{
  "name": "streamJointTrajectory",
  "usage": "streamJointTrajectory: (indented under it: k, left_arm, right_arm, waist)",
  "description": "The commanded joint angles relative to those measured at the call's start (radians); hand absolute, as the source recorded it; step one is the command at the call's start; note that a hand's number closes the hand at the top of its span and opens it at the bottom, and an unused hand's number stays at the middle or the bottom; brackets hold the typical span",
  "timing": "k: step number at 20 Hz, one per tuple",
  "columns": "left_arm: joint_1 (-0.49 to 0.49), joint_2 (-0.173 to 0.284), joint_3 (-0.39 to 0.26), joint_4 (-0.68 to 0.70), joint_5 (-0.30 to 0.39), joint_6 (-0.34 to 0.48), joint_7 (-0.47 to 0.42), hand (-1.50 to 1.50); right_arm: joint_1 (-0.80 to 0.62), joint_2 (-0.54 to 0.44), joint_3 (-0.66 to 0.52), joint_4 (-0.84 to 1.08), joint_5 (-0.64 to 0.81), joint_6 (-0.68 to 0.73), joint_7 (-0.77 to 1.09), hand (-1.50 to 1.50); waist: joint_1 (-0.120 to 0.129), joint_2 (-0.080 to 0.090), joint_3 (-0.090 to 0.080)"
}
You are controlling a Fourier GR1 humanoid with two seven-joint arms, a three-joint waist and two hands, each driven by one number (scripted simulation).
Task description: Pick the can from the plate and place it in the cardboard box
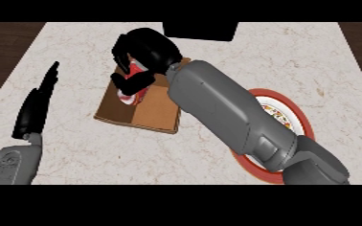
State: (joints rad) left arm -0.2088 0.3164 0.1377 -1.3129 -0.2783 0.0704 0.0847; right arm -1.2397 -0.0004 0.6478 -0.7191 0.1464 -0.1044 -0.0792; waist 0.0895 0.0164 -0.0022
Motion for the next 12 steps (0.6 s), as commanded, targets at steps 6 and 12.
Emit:
streamJointTrajectory:
  k: [6,12]
  left_arm:
    - [-0.023,0.021,0.006,0.007,0.003,-0.023,-0.009,0.00]
    - [-0.023,-0.015,-0.013,0.062,-0.009,-0.007,-0.071,0.00]
  right_arm:
    - [-0.008,0.000,0.134,0.079,-0.228,-0.018,0.107,-1.50]
    - [0.016,0.000,0.190,0.041,-0.316,-0.131,0.015,-1.50]
  waist:
    - [0.035,0.008,0.000]
    - [0.044,0.015,-0.001]
